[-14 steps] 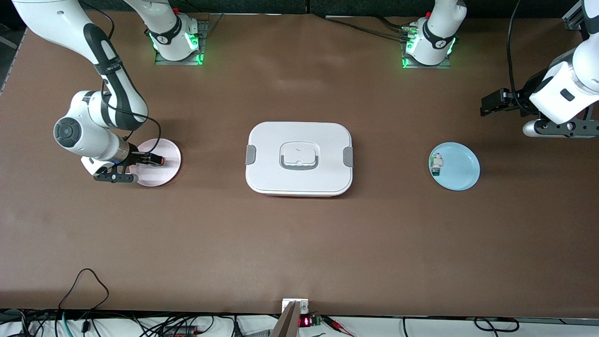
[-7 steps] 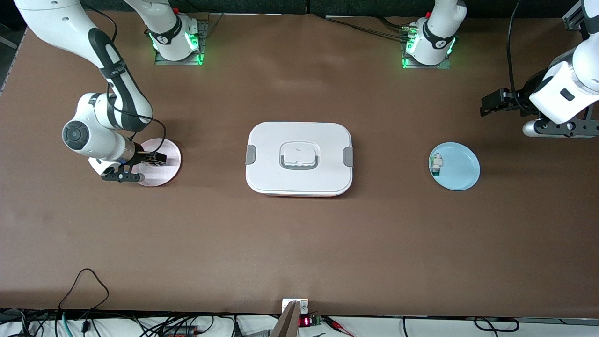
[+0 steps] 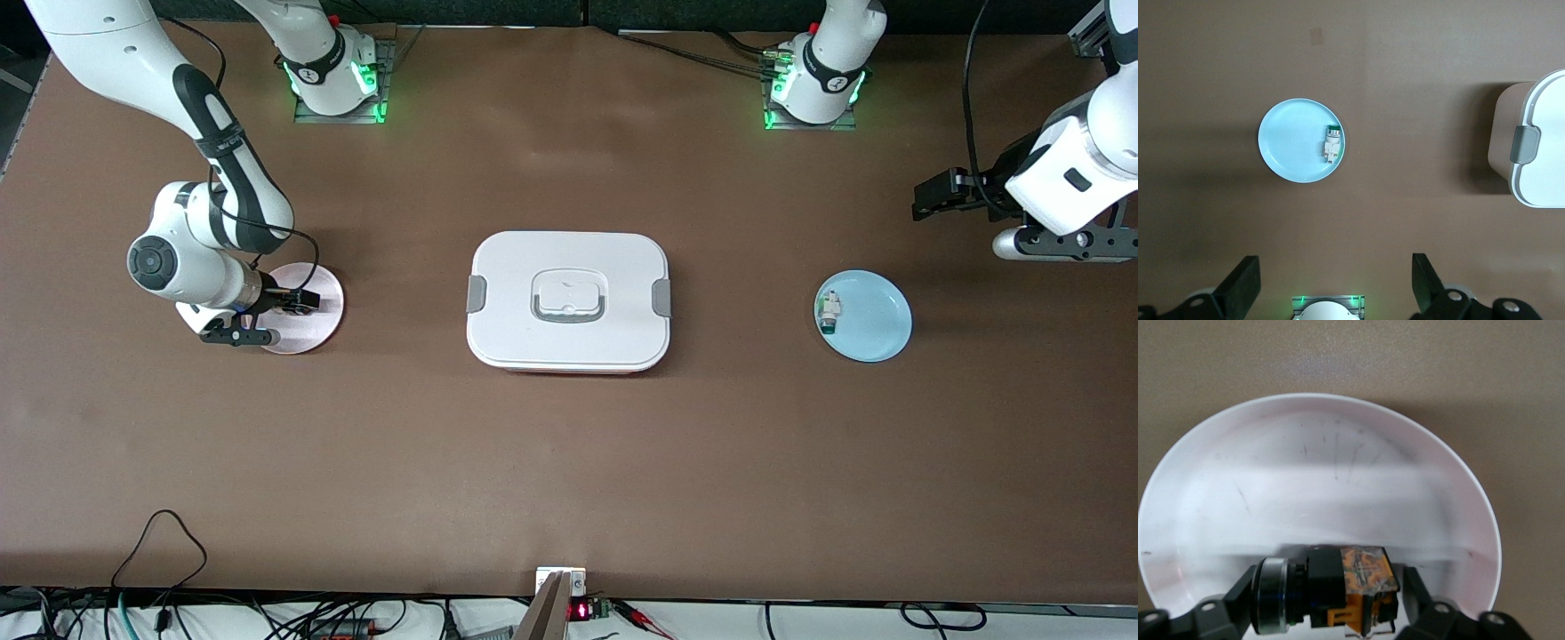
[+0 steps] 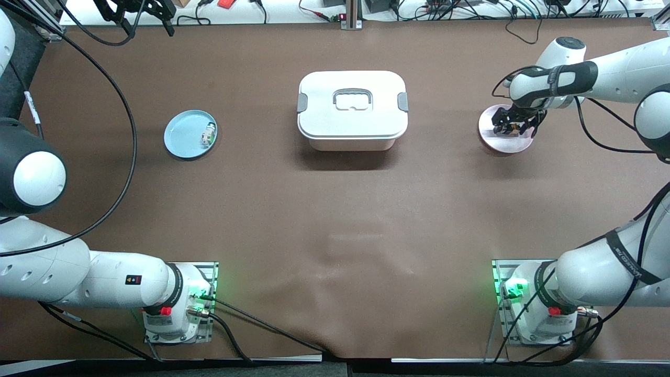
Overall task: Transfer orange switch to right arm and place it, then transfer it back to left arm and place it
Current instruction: 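Close the right gripper on the orange switch, then lift the switch over the box with the right gripper while the left gripper reaches in, then bring the left gripper to the switch held by the right gripper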
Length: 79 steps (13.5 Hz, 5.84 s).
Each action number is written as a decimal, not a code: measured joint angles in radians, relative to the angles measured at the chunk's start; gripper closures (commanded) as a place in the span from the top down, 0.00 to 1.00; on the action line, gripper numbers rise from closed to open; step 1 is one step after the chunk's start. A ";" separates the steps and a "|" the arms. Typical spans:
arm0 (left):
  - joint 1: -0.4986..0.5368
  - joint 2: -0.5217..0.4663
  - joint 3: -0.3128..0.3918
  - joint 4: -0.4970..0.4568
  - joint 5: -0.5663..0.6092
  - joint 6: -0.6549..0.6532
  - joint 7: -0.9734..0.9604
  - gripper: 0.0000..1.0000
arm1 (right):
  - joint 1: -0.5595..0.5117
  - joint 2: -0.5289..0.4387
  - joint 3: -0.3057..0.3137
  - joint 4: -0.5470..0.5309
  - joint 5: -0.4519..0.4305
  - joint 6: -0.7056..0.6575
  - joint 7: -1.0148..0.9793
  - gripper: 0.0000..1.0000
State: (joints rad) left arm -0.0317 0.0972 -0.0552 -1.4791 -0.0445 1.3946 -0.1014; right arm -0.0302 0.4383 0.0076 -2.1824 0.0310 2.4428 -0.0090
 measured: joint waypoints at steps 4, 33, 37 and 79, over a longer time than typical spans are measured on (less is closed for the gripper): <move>0.000 0.000 -0.001 0.000 0.000 0.000 0.000 1.00 | 0.000 0.000 0.001 0.001 0.000 0.003 -0.097 0.35; -0.001 0.000 -0.002 0.001 0.000 0.000 0.000 1.00 | 0.013 -0.236 0.156 0.470 0.587 -0.448 -1.123 0.32; -0.001 0.000 -0.002 0.001 0.000 0.000 0.000 1.00 | 0.037 -0.193 0.159 0.470 0.871 -0.416 -1.404 0.33; -0.034 0.266 -0.054 -0.205 -1.368 0.271 0.109 1.00 | 0.517 0.083 0.179 0.694 1.715 -0.164 -1.724 0.32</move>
State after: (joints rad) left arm -0.0654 0.3636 -0.1092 -1.6841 -1.4128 1.6654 0.0073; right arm 0.4870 0.5209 0.1870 -1.4888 1.7458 2.2789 -1.7328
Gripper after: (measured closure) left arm 0.000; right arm 0.269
